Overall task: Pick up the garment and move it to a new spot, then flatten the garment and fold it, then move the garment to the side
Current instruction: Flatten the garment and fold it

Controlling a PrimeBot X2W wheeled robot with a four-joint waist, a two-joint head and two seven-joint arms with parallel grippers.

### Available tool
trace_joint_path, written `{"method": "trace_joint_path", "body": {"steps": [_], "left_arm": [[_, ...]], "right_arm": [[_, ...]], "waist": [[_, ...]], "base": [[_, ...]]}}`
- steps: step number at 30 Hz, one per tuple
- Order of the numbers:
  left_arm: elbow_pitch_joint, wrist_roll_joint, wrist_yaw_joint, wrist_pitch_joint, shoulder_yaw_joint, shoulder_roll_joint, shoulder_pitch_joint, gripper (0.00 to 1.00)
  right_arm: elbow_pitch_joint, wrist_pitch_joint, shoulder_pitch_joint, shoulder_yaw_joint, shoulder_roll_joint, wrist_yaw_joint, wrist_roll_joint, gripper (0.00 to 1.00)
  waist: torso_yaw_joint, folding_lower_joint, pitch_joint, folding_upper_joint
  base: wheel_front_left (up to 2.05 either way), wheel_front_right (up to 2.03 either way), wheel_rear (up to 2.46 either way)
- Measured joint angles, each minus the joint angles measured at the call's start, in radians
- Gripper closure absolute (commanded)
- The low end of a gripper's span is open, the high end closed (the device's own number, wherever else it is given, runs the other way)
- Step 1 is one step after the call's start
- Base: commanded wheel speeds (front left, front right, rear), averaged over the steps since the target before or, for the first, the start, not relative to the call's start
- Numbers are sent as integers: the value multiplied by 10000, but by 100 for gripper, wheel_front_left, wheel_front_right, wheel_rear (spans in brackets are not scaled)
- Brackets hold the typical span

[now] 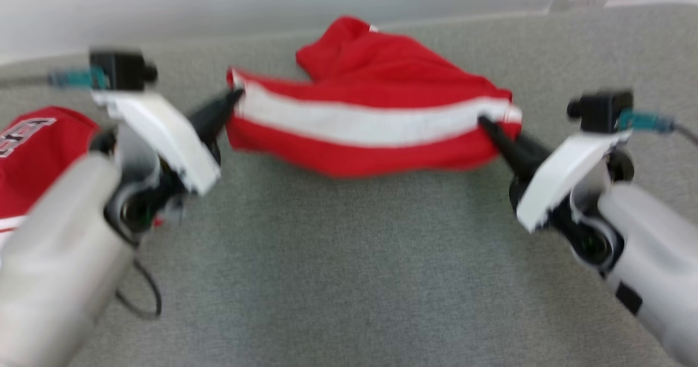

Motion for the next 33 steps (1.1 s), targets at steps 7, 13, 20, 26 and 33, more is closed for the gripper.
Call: {"method": "trace_joint_path", "body": {"steps": [7, 13, 20, 26, 33], "left_arm": [[-1335, -1110, 2, 662, -476, 550, 2146, 100], [-2895, -1918, 247, 1200, -767, 1170, 3913, 100], [-5375, -2834, 754, 1528, -871, 2211, 5536, 100], [-6725, -3112, 1344, 1473, -497, 3049, 5949, 100], [-6790, -3126, 1471, 1691, -125, 3198, 5306, 100]], "right_arm": [[-780, 809, 1359, 1127, -901, 0, 504, 89], [-1848, 1198, 2543, 1528, -1712, 0, 1051, 100], [-3292, 1804, 3922, 1820, -2957, 0, 1467, 100], [-4299, 1689, 4432, 1526, -3567, 0, 1432, 100], [-4454, 1413, 4395, 796, -3438, 0, 1097, 100]], "waist": [[-23, -2, -1089, 0], [-6, -3, -1956, 0], [-29, -4, -2740, 0], [-244, -4, -2934, 0], [-561, -3, -2679, 1]], "base": [[0, 0, 0], [0, 0, 0], [0, 0, 0], [0, 0, 0], [0, 0, 0]]}}
